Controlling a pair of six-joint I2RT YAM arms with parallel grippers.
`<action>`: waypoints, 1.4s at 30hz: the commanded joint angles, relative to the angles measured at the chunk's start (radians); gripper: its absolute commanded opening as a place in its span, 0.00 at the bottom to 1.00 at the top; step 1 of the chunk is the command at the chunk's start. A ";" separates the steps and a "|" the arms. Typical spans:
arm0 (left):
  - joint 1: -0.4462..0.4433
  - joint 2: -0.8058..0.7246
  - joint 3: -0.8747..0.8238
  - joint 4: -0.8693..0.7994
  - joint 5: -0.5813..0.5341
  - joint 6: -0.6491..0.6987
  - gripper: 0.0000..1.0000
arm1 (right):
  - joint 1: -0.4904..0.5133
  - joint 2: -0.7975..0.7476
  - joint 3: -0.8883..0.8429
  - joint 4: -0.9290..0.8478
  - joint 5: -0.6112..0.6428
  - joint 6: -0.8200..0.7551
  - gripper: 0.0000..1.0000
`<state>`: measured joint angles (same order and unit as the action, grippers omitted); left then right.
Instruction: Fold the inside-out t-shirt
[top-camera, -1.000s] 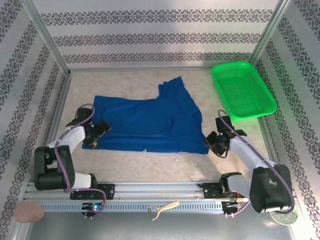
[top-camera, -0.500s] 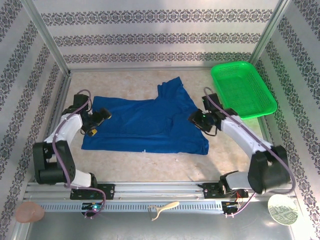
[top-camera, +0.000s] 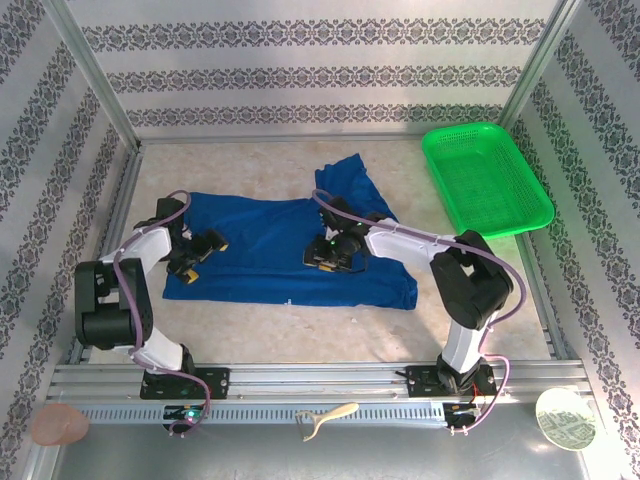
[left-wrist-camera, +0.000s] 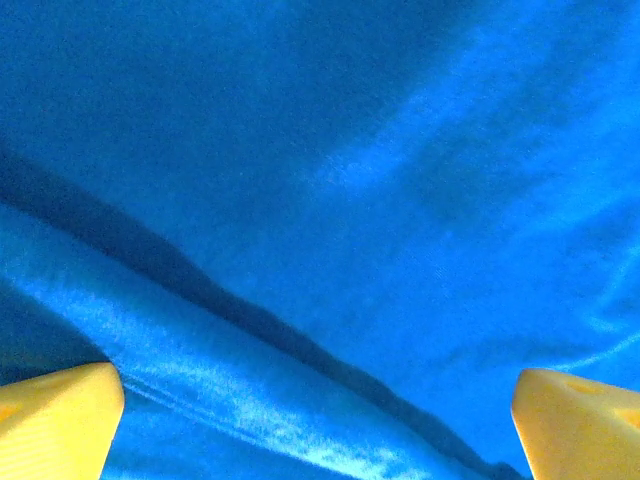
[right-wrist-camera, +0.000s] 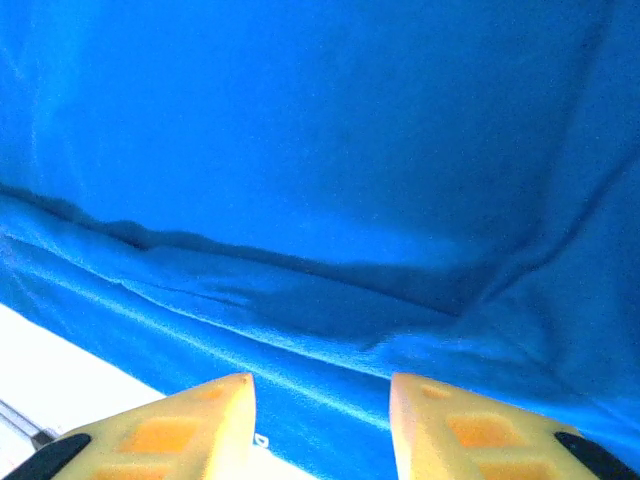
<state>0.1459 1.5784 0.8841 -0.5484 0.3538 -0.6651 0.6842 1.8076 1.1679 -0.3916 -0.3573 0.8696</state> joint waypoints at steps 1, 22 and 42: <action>0.009 0.046 0.066 0.041 -0.025 0.015 1.00 | 0.006 0.016 0.021 0.028 -0.006 0.029 0.40; 0.018 0.019 0.151 0.037 -0.025 0.015 1.00 | 0.112 0.094 0.131 0.035 -0.048 -0.029 0.39; 0.018 -0.083 -0.176 0.171 -0.017 -0.018 1.00 | -0.012 -0.223 -0.280 0.093 0.044 -0.011 0.41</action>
<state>0.1528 1.4895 0.7540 -0.3840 0.3367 -0.6807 0.6804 1.6512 0.9676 -0.3202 -0.3553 0.8413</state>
